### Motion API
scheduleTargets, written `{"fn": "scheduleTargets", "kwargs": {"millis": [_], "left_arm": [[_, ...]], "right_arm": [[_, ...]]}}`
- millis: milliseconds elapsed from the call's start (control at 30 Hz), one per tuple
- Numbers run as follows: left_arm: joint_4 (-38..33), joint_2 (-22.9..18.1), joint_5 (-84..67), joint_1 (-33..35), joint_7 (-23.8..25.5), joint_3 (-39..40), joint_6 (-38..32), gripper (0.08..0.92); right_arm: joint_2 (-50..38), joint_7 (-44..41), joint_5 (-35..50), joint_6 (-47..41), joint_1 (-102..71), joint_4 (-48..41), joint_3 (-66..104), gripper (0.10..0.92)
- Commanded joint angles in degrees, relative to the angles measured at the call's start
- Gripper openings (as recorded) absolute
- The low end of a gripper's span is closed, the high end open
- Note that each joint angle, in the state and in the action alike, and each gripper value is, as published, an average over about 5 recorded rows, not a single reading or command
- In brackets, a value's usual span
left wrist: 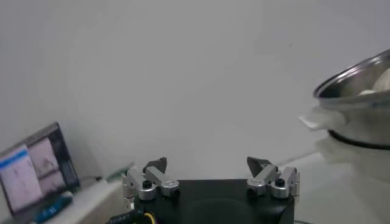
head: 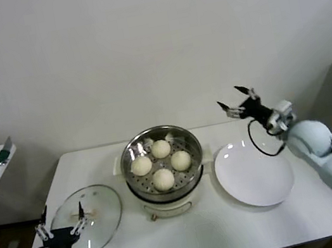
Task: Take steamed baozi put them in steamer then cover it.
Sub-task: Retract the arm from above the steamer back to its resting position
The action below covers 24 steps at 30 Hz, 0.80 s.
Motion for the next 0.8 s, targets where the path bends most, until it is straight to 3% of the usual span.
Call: {"fn": "scheduleTargets", "kwargs": {"millis": [33,333,567,800], "left_arm": [[4.92,3.84,14.39,-0.28,-7.04,-0.49,-2.1,0.823],[10.01,10.08,31.14,0.67,-11.77,-2.23,-4.33,0.823],[19.01,11.29,51.24,-0.65,-15.15,-0.6,-9.19,0.823],[28.39,10.99,56.98,-3.33,-16.41,0.71,-10.17,0.823]], "right_arm": [[16.64,0.18,-9.62,16.66,-37.82,1.04,25.31,0.823],[26.26,-2.57,-13.87,31.84,-40.02,-3.99,23.8,0.823],[28.68,-2.07,-14.57,34.17,-41.38,-4.36,23.22,0.823],[29.05,-1.51,-14.28,34.73,-41.76,-4.24,23.61,0.823]]}}
